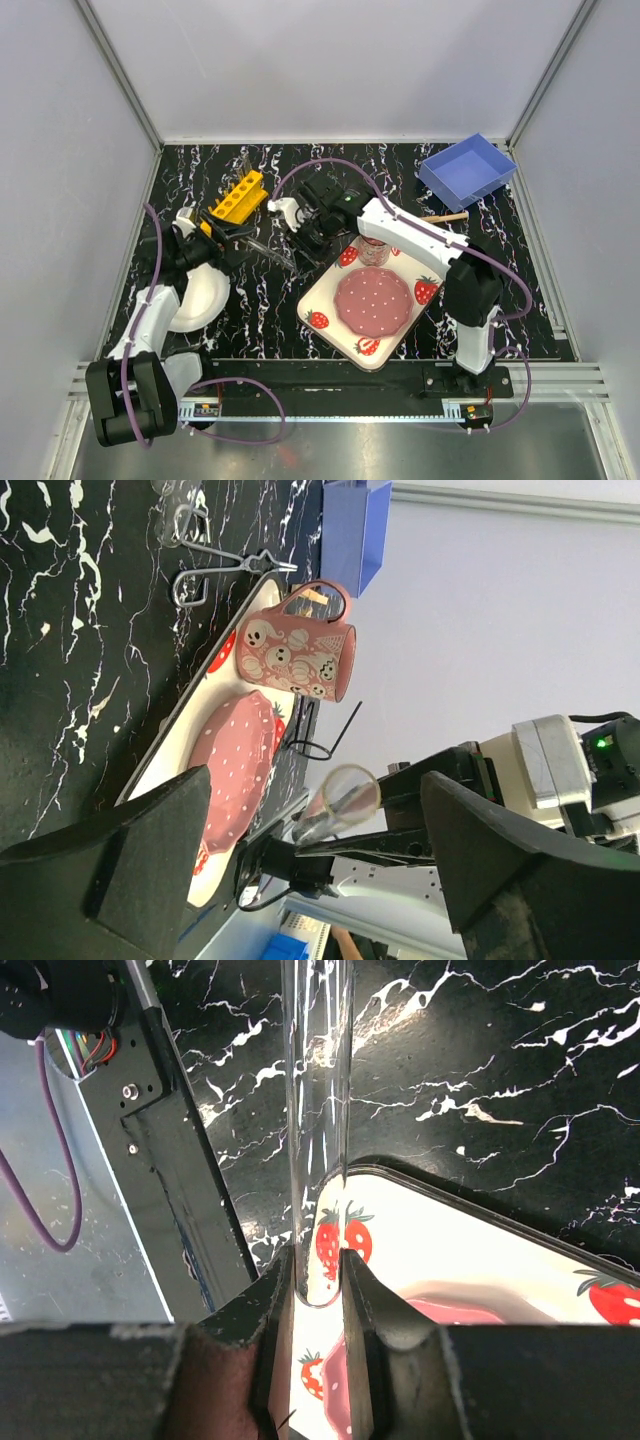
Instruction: Organize the chemistry lab equipment
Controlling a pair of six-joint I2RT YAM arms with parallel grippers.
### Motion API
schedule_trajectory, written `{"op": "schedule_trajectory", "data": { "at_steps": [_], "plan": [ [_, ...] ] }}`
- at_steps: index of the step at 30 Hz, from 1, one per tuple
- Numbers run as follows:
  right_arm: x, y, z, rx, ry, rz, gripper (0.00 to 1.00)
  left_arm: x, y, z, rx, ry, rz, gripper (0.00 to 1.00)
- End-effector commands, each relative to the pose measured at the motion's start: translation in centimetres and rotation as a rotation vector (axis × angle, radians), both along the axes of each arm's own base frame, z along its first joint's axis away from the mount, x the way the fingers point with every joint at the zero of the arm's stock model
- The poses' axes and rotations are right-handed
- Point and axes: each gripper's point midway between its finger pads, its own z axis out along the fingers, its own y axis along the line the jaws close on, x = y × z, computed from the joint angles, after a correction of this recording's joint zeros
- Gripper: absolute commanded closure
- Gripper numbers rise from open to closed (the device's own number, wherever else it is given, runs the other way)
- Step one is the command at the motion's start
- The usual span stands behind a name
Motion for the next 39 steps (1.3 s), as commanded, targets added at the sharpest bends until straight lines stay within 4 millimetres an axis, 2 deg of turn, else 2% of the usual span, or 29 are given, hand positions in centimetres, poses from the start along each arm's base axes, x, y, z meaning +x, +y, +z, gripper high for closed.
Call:
{"op": "schedule_trajectory", "data": {
  "at_steps": [1,9,14,20,27,39],
  "plan": [
    [-1.3,0.5,2.9,0.097,-0.071,0.088,0.82,-0.3,-0.5,1.3,-0.003,-0.058,-0.089,0.15],
    [-2.8,0.3,2.4,0.068,-0.112,0.167,0.82,-1.6,-1.3,1.5,-0.024,-0.088,-0.188,0.33],
    [-2.8,0.4,1.9,0.051,-0.115,0.184,0.82,-2.7,-1.6,1.5,-0.023,-0.101,-0.238,0.45],
    [-2.4,0.0,1.7,0.029,-0.145,0.189,0.82,-4.0,-1.7,0.5,0.021,-0.084,-0.266,0.49],
    [-2.6,-0.3,1.1,0.015,-0.139,0.199,0.82,-4.2,-1.6,1.2,0.064,-0.125,-0.254,0.5],
    [-2.8,-0.7,0.9,0.003,-0.139,0.219,0.82,-4.6,-1.5,1.0,0.099,-0.134,-0.262,0.66]
  ]
}}
